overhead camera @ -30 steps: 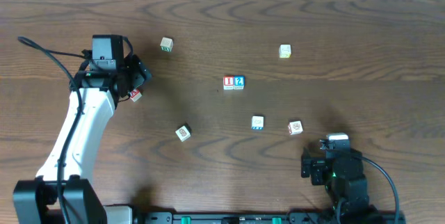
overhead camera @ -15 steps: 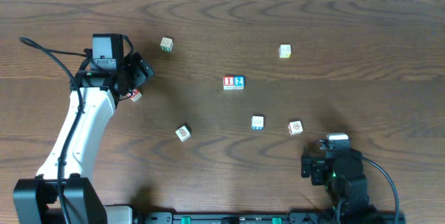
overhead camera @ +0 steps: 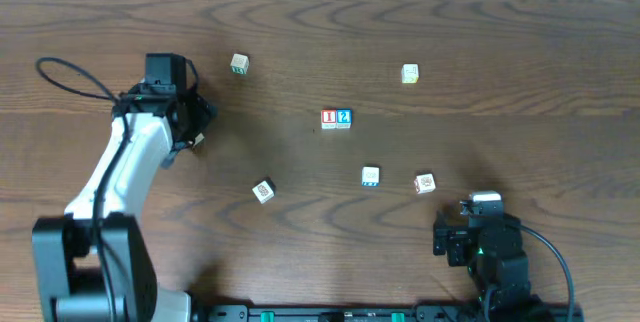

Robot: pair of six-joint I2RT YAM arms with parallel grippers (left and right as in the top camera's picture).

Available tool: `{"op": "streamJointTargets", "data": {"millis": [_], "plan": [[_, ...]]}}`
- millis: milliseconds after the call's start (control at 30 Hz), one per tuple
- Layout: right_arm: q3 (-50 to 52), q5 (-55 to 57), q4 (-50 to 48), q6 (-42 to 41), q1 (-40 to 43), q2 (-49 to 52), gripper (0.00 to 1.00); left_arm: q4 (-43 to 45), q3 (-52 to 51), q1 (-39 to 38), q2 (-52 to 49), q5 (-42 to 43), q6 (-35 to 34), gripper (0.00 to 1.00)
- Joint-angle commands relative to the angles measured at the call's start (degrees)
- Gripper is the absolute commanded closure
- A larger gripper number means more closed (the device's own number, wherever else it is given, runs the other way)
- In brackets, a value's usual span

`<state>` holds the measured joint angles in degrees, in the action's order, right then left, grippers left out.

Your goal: Spell out Ai2

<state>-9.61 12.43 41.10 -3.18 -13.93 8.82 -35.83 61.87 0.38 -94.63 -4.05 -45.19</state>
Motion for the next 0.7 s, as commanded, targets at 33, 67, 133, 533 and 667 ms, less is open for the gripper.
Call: {"op": "streamJointTargets", "data": {"millis": [33, 67, 133, 533, 667], "plan": [[0.1, 0.2, 0.1, 0.7, 0.4, -0.3, 0.01, -0.3, 1.2, 0.3, -3.2, 1.1, -1.4, 0.05], [0.1, 0.2, 0.1, 0.7, 0.4, -0.3, 0.01, -0.3, 1.2, 0.3, -3.5, 1.1, -1.4, 0.05], [0.1, 0.2, 0.1, 0.7, 0.4, -0.3, 0.01, -0.3, 1.2, 0.3, -4.0, 1.2, -1.5, 0.05], [0.1, 0.2, 0.1, 0.7, 0.4, -0.3, 0.01, 0.7, 1.2, 0.3, -8.4, 3.8, -2.2, 0.04], [0.1, 0.2, 0.1, 0.7, 0.4, -0.3, 0.01, 2.2, 1.2, 0.4, -8.5, 3.5, -2.0, 0.04]]}}
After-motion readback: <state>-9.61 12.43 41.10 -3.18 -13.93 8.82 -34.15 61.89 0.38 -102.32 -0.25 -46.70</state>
